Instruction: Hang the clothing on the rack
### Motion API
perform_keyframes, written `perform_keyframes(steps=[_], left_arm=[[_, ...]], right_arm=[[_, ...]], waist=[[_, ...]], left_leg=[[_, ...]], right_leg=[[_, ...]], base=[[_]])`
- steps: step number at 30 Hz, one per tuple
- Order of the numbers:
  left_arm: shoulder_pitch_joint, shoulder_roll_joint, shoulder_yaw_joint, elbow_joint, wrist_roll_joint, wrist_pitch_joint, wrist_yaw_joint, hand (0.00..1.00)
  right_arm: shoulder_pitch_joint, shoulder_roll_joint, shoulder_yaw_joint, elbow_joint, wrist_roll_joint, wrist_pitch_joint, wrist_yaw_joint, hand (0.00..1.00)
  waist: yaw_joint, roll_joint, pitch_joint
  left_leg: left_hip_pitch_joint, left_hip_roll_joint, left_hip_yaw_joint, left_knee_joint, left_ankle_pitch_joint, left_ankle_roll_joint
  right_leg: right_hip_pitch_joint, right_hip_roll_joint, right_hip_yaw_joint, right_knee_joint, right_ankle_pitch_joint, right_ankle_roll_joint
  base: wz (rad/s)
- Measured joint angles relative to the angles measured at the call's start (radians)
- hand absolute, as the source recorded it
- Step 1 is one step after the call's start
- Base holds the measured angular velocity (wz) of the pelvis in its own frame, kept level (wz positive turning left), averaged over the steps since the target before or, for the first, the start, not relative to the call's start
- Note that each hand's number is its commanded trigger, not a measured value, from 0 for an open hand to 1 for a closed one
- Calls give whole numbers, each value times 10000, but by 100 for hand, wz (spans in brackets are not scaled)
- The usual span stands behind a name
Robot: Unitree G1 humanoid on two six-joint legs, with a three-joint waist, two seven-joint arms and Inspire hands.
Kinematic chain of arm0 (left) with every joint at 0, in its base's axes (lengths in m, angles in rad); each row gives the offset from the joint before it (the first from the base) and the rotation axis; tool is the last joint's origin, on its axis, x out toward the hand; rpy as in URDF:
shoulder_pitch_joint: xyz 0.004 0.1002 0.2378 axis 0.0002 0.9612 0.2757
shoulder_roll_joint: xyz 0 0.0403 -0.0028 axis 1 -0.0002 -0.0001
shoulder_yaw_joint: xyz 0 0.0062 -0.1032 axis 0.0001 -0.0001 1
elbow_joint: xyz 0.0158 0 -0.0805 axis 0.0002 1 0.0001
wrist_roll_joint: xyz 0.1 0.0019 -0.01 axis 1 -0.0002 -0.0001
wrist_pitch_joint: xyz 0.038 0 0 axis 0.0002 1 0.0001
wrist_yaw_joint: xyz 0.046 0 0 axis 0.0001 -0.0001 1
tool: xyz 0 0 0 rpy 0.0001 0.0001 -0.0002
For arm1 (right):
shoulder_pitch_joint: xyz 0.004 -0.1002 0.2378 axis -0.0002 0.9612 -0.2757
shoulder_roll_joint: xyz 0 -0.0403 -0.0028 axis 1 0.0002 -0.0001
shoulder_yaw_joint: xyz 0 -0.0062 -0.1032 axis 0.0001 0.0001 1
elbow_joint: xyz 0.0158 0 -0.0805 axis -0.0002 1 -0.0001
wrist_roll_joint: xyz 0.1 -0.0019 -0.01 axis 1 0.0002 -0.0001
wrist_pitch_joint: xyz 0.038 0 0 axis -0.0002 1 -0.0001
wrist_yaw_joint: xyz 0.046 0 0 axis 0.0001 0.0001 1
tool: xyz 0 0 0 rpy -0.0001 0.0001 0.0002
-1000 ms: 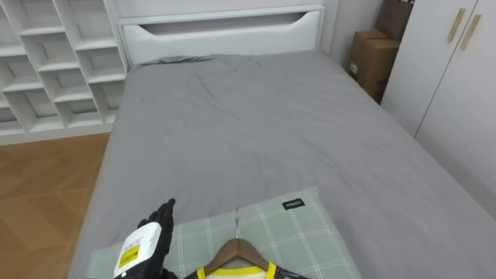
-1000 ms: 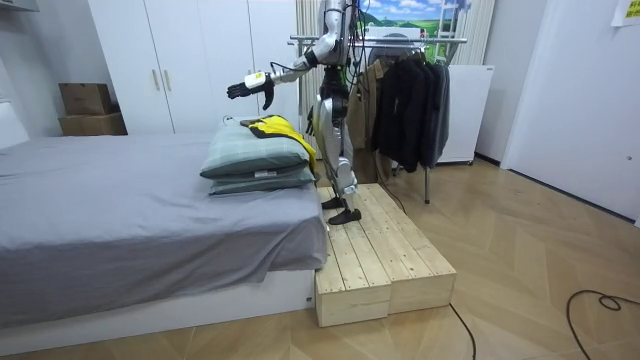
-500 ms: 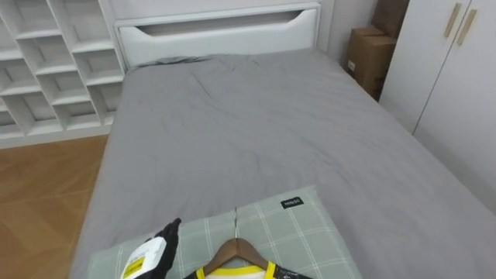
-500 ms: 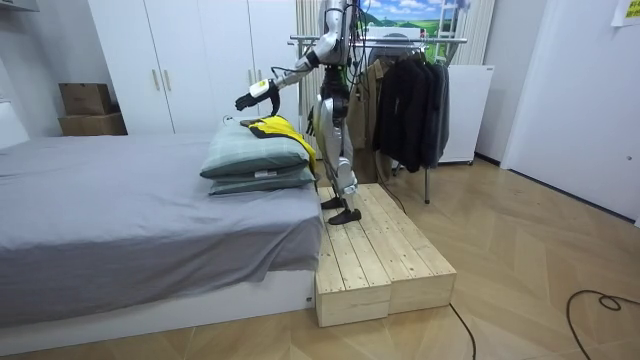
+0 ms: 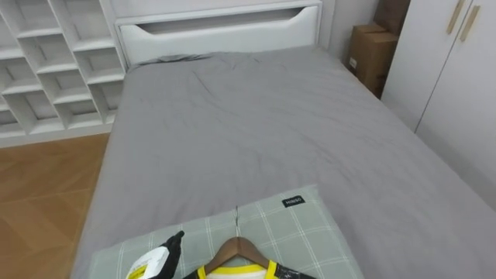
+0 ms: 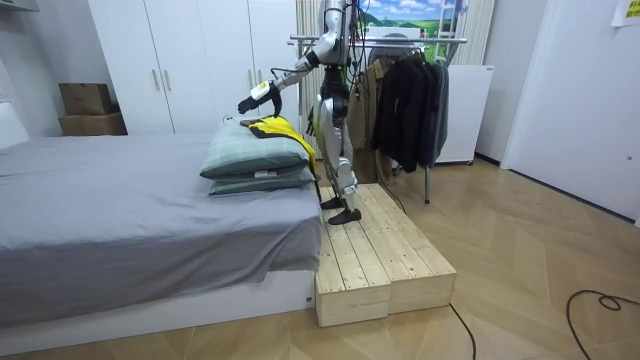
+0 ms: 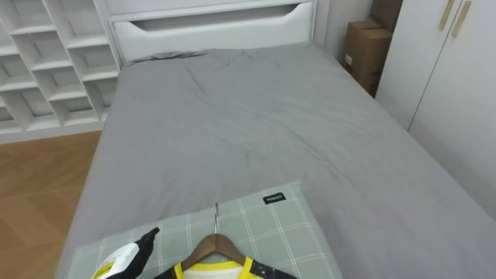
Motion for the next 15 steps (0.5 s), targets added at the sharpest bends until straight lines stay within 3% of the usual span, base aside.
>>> perform_keyframes(steps=[2, 7, 15], left_arm=[[-194, 87, -331, -4, 120, 39, -50, 0], [-827, 137, -392, 27, 189, 28, -55, 0], [-2309, 710, -348, 748, 275, 9, -31, 0]], right_arm=[[-66, -77, -2, 16, -172, 1, 0, 0], [-88, -130, -2, 35, -268, 2, -25, 0], [-308, -329, 105, 124, -307, 45, -104, 0]], waist=[[-102, 2, 6], [-169, 19, 25], [-150, 154, 41]], left_leg=[[-99, -16, -18, 16, 27, 38], [-338, -18, -4, 73, 55, 56], [-1021, -23, 58, 197, 125, 81]], right_leg=[[-92, -34, -46, 9, 2, 3], [-390, -50, -54, 154, 3, 5], [-1134, -73, -9, 368, 26, 14]], base=[[8], [0], [-2]])
